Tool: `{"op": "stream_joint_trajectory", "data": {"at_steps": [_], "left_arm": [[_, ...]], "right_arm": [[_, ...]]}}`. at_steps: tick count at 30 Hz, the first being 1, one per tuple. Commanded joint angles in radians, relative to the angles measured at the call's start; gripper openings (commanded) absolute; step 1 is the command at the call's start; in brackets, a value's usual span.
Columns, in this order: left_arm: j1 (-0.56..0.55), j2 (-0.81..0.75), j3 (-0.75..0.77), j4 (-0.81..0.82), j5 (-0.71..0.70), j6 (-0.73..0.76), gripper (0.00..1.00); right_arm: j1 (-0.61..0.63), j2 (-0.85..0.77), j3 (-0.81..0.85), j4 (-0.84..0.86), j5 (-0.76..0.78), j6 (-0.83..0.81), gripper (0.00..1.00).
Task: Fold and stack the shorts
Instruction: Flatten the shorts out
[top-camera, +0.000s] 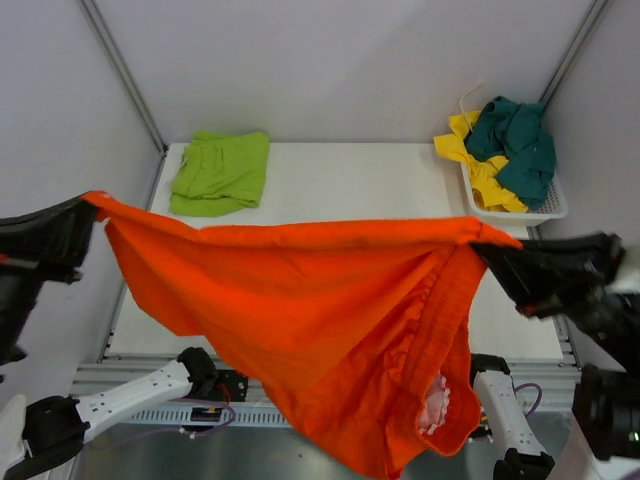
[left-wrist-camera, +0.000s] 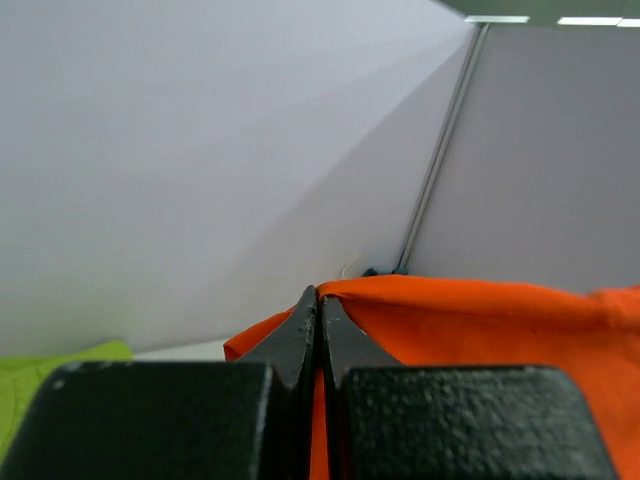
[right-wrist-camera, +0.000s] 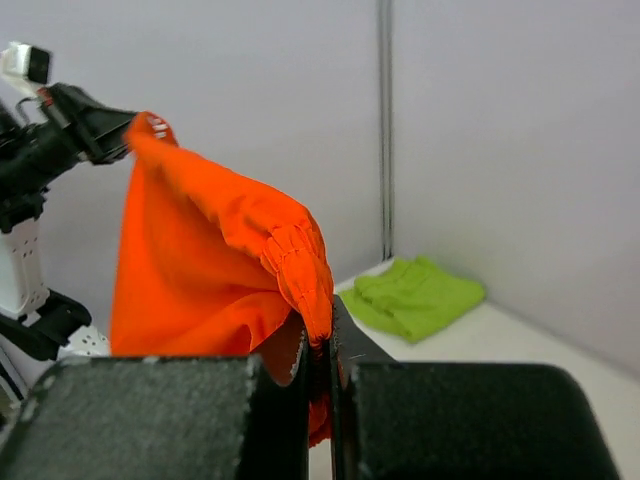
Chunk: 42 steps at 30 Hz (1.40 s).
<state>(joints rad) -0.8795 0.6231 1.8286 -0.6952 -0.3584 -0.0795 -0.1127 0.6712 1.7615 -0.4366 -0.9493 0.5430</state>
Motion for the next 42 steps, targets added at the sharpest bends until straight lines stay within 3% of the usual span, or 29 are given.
{"op": "stream_joint_trajectory", "data": {"at_steps": [1,5,6,8,9,12,16,21,28,30,35,42], "left_arm": [[-0.009,0.134,-0.177,0.017,-0.077,-0.035,0.00],[0.028,0.211,-0.357,0.176,-0.074,-0.060,0.00],[0.068,0.228,-0.382,0.201,0.040,-0.083,0.00],[0.283,0.259,-0.469,0.296,0.253,-0.174,0.00],[0.398,0.292,-0.555,0.327,0.429,-0.202,0.00],[0.512,0.354,-0.645,0.424,0.513,-0.238,0.00],[0.615,0.475,-0.663,0.487,0.582,-0.287,0.00],[0.620,0.654,-0.638,0.565,0.541,-0.312,0.00],[0.620,0.874,-0.614,0.689,0.538,-0.335,0.00],[0.620,0.943,-0.576,0.746,0.526,-0.339,0.00],[0.622,1.116,-0.416,0.709,0.480,-0.344,0.00],[0.642,1.461,0.038,0.508,0.452,-0.384,0.00]], "right_arm": [[-0.002,0.139,-0.152,-0.241,0.115,-0.023,0.00],[-0.002,0.128,-0.429,-0.186,0.158,-0.051,0.00],[-0.004,0.125,-0.477,-0.166,0.170,-0.054,0.00],[-0.004,0.136,-0.592,-0.113,0.179,-0.055,0.00],[-0.004,0.143,-0.623,-0.067,0.184,-0.055,0.00],[-0.004,0.200,-0.706,0.020,0.205,-0.064,0.00],[-0.004,0.358,-0.728,0.113,0.244,-0.093,0.00],[-0.002,0.629,-0.670,0.268,0.273,-0.083,0.00],[0.025,0.927,-0.490,0.301,0.305,-0.135,0.00],[0.021,0.965,-0.462,0.320,0.325,-0.130,0.00],[-0.005,1.062,-0.366,0.377,0.417,-0.115,0.00],[-0.031,1.174,-0.290,0.459,0.592,-0.063,0.01]]}}
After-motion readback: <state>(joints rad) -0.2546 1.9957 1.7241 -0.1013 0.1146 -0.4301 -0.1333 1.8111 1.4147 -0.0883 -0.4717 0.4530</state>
